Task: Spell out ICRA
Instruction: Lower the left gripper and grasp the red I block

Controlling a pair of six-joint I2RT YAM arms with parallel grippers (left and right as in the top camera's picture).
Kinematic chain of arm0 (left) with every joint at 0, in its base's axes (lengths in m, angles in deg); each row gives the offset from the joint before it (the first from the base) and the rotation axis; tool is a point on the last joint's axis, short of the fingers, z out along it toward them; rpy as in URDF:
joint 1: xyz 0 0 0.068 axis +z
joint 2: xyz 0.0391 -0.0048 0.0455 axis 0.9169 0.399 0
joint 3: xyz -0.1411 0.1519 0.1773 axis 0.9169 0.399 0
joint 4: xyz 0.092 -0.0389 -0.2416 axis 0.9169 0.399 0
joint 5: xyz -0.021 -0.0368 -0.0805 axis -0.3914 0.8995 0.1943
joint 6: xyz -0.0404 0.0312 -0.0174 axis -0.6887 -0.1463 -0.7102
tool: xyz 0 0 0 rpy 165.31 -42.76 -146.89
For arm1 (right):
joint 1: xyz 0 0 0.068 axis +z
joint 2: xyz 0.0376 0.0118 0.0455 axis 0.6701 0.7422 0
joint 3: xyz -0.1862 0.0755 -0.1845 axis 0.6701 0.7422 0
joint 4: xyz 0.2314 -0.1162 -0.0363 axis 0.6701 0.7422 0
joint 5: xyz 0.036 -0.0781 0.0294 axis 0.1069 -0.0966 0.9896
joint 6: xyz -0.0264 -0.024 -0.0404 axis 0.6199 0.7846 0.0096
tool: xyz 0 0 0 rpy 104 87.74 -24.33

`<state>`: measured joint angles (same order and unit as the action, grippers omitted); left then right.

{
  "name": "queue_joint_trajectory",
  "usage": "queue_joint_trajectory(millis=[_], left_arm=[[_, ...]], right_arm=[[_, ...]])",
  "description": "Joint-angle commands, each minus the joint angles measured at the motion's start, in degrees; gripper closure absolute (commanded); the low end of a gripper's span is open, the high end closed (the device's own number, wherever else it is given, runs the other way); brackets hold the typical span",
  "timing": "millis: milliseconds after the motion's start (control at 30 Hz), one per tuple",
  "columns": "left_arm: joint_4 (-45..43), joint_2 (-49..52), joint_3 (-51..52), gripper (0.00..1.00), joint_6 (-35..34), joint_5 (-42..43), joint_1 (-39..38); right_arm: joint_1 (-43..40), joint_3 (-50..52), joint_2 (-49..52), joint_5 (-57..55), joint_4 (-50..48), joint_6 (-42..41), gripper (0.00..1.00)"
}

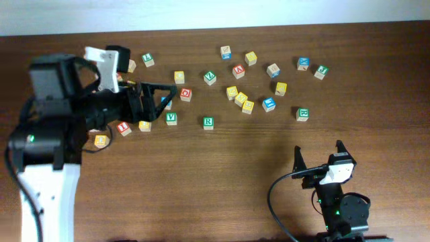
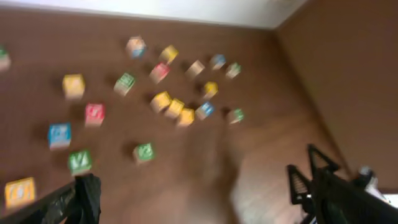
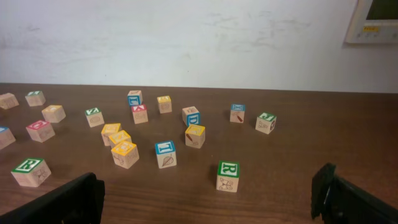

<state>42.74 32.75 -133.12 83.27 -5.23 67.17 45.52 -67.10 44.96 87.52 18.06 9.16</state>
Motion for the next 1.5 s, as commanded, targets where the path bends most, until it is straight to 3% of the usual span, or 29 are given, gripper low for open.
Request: queue_joint_trajectory(millis=[0, 67, 133, 167, 367, 567, 600, 667, 867, 1100, 1233, 1367, 1467], left_arm=[[1.0, 3.6, -0.8, 0.01, 0.5, -7.5, -0.5], [4.0, 5.1, -0.8, 0.01, -3.7, -22.0, -2.5], [12.1, 7.5, -0.8, 0.01, -20.0, -45.9, -4.0], [13.9, 8.7, -0.8, 0.01, -22.9, -50.7, -3.7], [11.3, 18.6, -0.8, 0.01, -25.6, -46.8, 3.6], [10.9, 28.9, -0.7, 0.02, -23.9, -44.4, 4.0], [10.7, 30.9, -0.7, 0.05, -22.9, -43.6, 4.0], [10.4, 33.9, -0.7, 0.28, -22.9, -43.6, 4.0], [5.7, 41.7, -0.7, 0.33, -22.6, -41.6, 4.1], [3.8, 42.8, -0.7, 0.42, -22.6, -40.4, 7.6], [1.8, 42.8, -0.7, 0.47, -12.4, -33.0, 9.2], [1.1, 42.8, -0.7, 0.47, -12.5, -33.2, 8.2], [1.0, 43.3, -0.7, 0.57, -12.5, -33.7, 8.0]], right_arm=[[0.3, 0.4, -0.4, -0.5, 0.2, 0.0, 0.02], [0.3, 0.4, -0.4, -0.5, 0.2, 0.0, 0.02], [0.3, 0.4, -0.4, -0.5, 0.2, 0.0, 0.02], [0.3, 0.4, -0.4, -0.5, 0.2, 0.0, 0.02], [0.3, 0.4, -0.4, -0.5, 0.2, 0.0, 0.02], [0.3, 0.4, -0.4, -0.5, 0.2, 0.0, 0.02], [0.3, 0.4, -0.4, -0.5, 0.2, 0.0, 0.02], [0.3, 0.4, -0.4, -0.5, 0.2, 0.0, 0.02], [0.3, 0.4, -0.4, -0.5, 0.2, 0.0, 0.02], [0.3, 0.4, -0.4, -0.5, 0.2, 0.0, 0.02], [0.3, 0.4, -0.4, -0.5, 0.2, 0.0, 0.02], [0.3, 0.4, -0.4, -0.5, 0.2, 0.0, 0.02], [0.3, 0.4, -0.4, -0.5, 0.2, 0.0, 0.02]])
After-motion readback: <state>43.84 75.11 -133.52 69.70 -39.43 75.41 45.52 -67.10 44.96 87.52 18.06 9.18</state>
